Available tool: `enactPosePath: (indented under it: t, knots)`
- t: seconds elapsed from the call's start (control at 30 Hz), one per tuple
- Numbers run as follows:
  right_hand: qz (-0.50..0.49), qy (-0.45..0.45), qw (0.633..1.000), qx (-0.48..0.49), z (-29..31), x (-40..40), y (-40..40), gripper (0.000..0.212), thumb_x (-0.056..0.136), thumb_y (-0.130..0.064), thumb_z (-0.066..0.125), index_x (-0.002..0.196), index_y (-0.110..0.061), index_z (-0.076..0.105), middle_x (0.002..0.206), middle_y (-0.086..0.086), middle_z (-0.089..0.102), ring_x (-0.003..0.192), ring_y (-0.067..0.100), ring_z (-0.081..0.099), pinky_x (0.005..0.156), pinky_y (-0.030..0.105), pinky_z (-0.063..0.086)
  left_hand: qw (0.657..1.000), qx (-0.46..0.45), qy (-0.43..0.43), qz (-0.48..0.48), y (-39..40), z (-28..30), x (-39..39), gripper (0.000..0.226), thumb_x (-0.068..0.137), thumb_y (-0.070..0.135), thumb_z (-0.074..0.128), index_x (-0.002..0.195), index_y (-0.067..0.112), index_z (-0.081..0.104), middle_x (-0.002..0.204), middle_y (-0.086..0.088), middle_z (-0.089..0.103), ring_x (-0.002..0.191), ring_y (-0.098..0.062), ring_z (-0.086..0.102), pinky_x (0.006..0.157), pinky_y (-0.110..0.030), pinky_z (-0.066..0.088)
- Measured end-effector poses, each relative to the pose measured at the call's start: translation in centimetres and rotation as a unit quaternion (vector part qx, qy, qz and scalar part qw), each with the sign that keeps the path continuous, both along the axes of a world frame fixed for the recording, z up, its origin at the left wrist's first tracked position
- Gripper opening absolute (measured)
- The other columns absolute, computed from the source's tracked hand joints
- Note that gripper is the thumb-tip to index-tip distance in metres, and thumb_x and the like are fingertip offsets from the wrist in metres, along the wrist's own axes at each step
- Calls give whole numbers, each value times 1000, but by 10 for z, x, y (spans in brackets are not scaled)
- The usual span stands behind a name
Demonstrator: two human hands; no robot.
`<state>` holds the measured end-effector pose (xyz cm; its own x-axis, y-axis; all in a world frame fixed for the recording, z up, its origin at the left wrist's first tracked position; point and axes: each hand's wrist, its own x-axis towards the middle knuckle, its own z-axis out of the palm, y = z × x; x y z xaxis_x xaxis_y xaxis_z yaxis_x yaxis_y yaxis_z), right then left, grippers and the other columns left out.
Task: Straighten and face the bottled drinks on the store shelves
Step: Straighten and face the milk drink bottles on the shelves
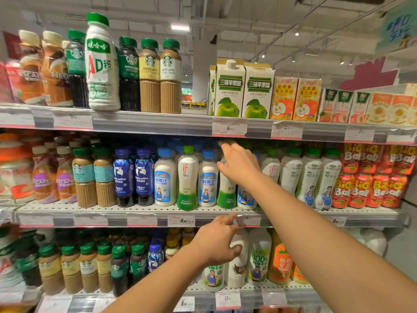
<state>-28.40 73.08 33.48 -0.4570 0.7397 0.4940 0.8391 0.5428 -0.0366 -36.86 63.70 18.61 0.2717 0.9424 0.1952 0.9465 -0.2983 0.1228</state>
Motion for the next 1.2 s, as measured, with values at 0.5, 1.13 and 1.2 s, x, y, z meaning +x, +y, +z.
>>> enactPosePath:
  t: [0.5, 1.13, 1.2]
  knots:
    - [-54, 57, 996, -31, -4, 5, 3, 51, 97, -43, 60, 138, -19, 40, 128, 14, 58, 114, 39, 58, 84, 43, 50, 946, 257, -171, 104, -19, 60, -100, 22, 94, 33, 55, 114, 32, 65, 111, 18, 65, 103, -4, 60, 89, -32, 55]
    - [13, 123, 992, -26, -24, 24, -22, 64, 92, -31, 67, 143, -38, 28, 123, 6, 58, 97, 35, 62, 84, 48, 55, 924, 251, -234, 166, 19, 99, -99, 83, 85, 25, 76, 153, 19, 29, 144, -10, 53, 126, -30, 54, 100, -46, 49]
    - [14, 129, 991, -23, -26, 25, -21, 67, 93, -30, 67, 145, -36, 26, 123, 7, 58, 95, 34, 63, 84, 50, 56, 918, 249, -251, 180, 23, 100, -98, 87, 84, 29, 79, 153, 18, 27, 140, -12, 57, 116, -31, 60, 92, -46, 54]
